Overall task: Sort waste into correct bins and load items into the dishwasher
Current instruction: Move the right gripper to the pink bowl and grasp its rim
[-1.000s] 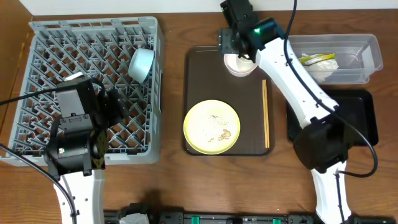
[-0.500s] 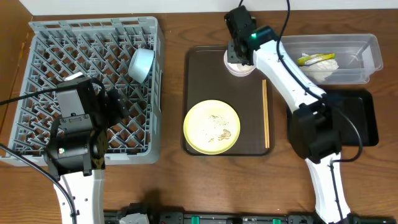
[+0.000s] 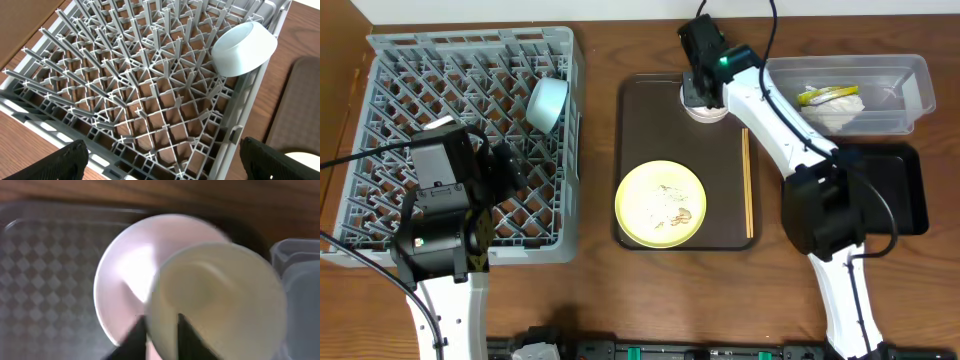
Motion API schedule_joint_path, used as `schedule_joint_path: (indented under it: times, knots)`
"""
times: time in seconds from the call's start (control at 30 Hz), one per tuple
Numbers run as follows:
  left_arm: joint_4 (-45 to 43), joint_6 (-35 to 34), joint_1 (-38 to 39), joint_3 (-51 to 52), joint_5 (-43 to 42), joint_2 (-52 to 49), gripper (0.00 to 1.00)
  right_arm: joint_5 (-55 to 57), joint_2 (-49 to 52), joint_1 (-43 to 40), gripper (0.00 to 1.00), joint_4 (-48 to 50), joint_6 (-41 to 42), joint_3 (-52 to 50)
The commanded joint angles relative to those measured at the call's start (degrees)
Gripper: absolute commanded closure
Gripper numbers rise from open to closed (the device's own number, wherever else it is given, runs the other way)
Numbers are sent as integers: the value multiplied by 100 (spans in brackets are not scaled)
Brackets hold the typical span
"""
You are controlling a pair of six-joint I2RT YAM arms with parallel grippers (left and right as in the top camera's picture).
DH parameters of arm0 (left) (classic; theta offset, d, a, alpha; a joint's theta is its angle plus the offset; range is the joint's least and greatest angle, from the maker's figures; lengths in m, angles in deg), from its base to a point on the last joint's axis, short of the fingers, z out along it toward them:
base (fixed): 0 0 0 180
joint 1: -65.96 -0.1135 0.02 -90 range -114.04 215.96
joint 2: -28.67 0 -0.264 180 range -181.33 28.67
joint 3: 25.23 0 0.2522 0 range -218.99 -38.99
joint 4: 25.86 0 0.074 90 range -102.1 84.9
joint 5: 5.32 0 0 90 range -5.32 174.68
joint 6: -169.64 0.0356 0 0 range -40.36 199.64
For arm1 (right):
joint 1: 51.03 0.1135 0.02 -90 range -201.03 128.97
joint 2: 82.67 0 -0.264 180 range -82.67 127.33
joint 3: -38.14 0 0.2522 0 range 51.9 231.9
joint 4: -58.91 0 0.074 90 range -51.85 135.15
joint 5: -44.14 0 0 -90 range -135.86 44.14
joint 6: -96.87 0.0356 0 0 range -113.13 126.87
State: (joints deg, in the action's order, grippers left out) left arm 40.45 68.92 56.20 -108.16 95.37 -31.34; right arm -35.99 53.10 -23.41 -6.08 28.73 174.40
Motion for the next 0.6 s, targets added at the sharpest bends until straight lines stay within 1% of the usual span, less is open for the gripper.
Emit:
schedule_joint_path:
  times: [0.0, 0.2, 0.37, 0.47, 0.57]
  knots:
    - [13, -55, -20, -136, 31, -11, 2, -33, 127, 98, 98, -39, -26, 11]
    - [13, -55, -20, -136, 31, -11, 2, -289, -289, 190, 99, -20, -28, 127]
    - [13, -55, -20, -136, 31, -11, 2, -632, -1008, 310, 99, 114, -26, 146]
    - [13, -55, -20, -136, 31, -11, 2, -1209, -1384, 393, 99, 313, -28, 146]
    - [13, -55, -20, -136, 31, -11, 2, -2188, -1545, 492, 99, 636, -28, 146]
